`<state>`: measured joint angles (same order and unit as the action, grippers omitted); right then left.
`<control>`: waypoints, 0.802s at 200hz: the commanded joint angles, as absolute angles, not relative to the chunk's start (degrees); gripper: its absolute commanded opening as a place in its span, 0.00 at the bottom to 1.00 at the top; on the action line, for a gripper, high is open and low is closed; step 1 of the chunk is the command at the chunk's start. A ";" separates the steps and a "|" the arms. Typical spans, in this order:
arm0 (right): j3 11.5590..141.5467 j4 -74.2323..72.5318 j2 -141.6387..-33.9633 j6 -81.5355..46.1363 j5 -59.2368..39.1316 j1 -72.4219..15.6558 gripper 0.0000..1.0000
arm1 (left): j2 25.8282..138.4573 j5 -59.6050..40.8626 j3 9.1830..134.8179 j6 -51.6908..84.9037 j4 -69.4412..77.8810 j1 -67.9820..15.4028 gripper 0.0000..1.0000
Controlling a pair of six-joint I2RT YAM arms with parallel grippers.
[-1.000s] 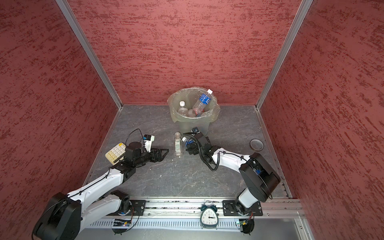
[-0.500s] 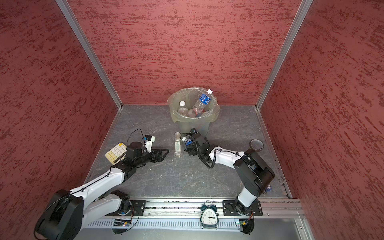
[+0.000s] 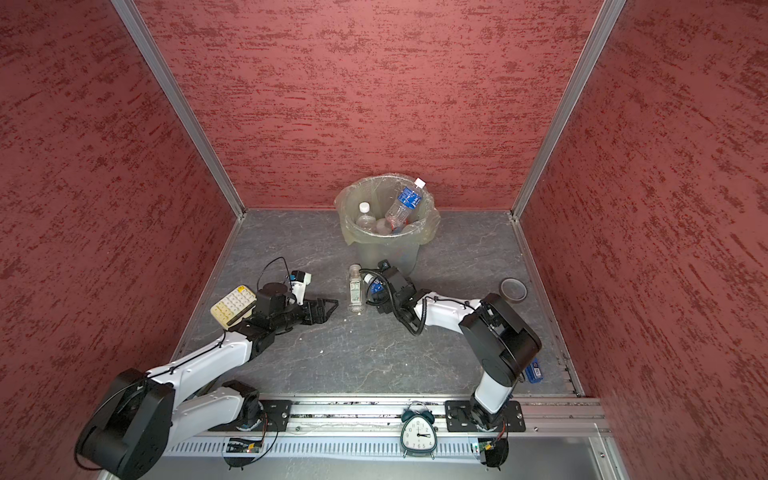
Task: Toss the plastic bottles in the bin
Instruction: 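Close the right gripper around the Pocari Sweat bottle neck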
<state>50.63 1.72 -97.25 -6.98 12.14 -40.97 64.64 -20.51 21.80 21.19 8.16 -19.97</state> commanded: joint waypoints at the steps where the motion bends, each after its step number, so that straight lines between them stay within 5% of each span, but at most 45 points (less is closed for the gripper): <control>1: 51.67 2.05 -98.06 -6.58 13.33 -41.48 0.85 | 65.13 -20.68 23.29 21.42 9.02 -19.69 1.00; 46: 50.83 2.48 -97.20 -6.70 13.53 -42.18 0.72 | 65.63 -20.74 23.49 21.36 9.06 -19.57 0.99; 160: 43.57 5.80 -90.32 -15.20 16.44 -43.11 0.70 | 66.15 -21.58 23.34 21.67 9.53 -19.47 0.99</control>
<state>45.50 2.24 -92.64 -10.46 13.58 -42.96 66.39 -20.84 22.20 21.43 8.21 -19.88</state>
